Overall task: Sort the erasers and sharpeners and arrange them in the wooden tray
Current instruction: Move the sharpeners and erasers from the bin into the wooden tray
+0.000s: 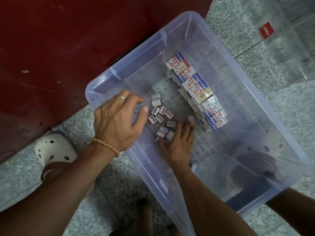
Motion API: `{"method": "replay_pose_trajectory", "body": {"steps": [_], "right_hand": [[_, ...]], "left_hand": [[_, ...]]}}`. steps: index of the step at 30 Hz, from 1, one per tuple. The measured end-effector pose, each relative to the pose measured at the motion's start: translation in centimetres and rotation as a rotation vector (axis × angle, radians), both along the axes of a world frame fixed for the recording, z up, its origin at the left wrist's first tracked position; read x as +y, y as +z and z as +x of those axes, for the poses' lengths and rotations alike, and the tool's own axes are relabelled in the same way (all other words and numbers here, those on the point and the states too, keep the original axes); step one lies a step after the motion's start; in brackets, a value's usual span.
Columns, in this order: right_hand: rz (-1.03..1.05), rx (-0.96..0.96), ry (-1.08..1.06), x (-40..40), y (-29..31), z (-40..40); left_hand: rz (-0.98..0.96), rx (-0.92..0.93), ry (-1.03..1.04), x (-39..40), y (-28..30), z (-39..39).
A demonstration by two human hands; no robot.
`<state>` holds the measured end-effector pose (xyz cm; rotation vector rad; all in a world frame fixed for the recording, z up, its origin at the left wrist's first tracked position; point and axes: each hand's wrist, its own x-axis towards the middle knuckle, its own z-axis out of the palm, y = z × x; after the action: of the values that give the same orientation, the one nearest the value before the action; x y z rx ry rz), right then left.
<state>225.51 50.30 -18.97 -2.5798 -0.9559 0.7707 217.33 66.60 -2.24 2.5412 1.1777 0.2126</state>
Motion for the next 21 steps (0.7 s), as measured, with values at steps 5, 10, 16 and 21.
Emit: {"method": "replay_pose_trajectory", "body": {"steps": [5, 10, 16, 21], "right_hand": [[0.07, -0.02, 0.217, 1.6, -2.7, -0.2], [0.238, -0.079, 0.385, 5.3, -4.3, 1.7], [0.22, -0.171, 0.627, 2.8, -5.0, 3.3], [0.281, -0.274, 0.693, 7.9, -5.6, 4.5]], "left_hand": [[0.03, -0.003, 0.031, -0.2, 0.1, 0.3], [0.042, -0.001, 0.054, -0.4, 0.0, 0.3], [0.061, -0.005, 0.069, -0.5, 0.0, 0.4], [0.075, -0.031, 0.074, -0.5, -0.2, 0.4]]}}
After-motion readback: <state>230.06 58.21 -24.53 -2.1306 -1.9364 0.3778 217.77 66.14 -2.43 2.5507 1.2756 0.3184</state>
